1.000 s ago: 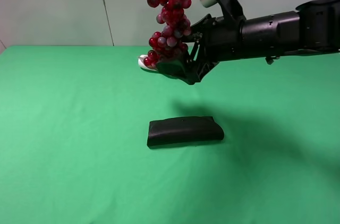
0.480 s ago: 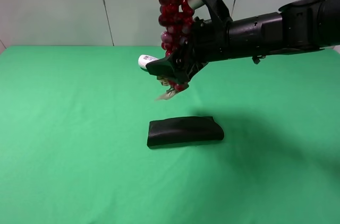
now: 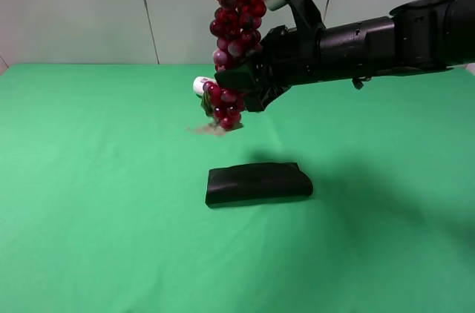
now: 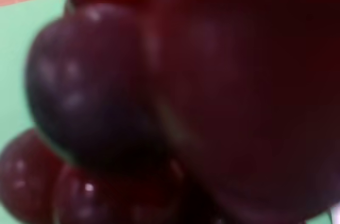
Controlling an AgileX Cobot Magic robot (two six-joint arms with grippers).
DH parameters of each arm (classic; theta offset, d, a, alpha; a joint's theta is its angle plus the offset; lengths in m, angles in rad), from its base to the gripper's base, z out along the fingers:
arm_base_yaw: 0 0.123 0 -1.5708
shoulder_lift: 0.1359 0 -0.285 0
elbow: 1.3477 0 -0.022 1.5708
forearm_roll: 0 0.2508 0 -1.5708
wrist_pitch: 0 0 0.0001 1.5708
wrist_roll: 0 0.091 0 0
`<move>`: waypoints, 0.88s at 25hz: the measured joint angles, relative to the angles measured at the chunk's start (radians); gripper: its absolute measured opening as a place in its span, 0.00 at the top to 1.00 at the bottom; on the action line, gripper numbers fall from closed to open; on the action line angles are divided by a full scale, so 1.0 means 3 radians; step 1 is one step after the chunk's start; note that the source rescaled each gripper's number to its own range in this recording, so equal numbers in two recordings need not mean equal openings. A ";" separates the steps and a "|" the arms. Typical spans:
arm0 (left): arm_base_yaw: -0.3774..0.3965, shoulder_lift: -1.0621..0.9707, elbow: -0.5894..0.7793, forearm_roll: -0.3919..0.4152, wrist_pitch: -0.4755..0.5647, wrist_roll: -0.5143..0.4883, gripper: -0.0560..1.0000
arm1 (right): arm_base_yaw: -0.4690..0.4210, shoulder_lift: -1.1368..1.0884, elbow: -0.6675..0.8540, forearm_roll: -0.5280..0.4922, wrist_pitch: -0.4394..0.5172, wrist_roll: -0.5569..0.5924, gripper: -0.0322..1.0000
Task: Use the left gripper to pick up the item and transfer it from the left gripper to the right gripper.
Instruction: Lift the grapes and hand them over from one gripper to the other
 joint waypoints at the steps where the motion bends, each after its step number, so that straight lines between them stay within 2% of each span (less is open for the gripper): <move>1: 0.0000 0.0000 0.0000 0.0000 0.0000 0.0000 0.95 | 0.0000 0.0000 0.0000 0.0000 -0.0003 0.0000 0.81; 11: 0.0000 0.0000 0.0000 0.0008 0.0002 0.0000 0.95 | 0.0000 0.0000 0.0000 0.0000 -0.0003 0.0023 0.82; 13: 0.0000 0.0000 0.0000 0.0008 0.0002 0.0000 0.90 | 0.0000 0.0000 0.0000 0.0000 -0.0006 0.0030 0.82; 14: 0.0000 0.0000 0.0000 0.0008 0.0002 0.0000 0.81 | 0.0000 0.0000 0.0000 -0.0006 -0.0013 0.0031 0.82; 16: 0.0000 0.0000 0.0000 -0.0005 -0.0021 -0.0032 0.55 | 0.0000 0.0000 0.0000 -0.0014 -0.0020 0.0055 0.82; 18: 0.0000 0.0000 0.0000 -0.0014 -0.0030 -0.0119 0.24 | 0.0000 0.0000 0.0000 -0.0014 -0.0020 0.0076 0.82; 20: 0.0000 0.0000 0.0000 -0.0014 -0.0030 -0.0172 0.06 | 0.0000 0.0000 0.0000 -0.0014 -0.0020 0.0080 0.84; 22: 0.0000 0.0000 0.0000 -0.0014 -0.0030 -0.0176 0.03 | 0.0000 0.0000 0.0000 -0.0014 -0.0020 0.0088 0.84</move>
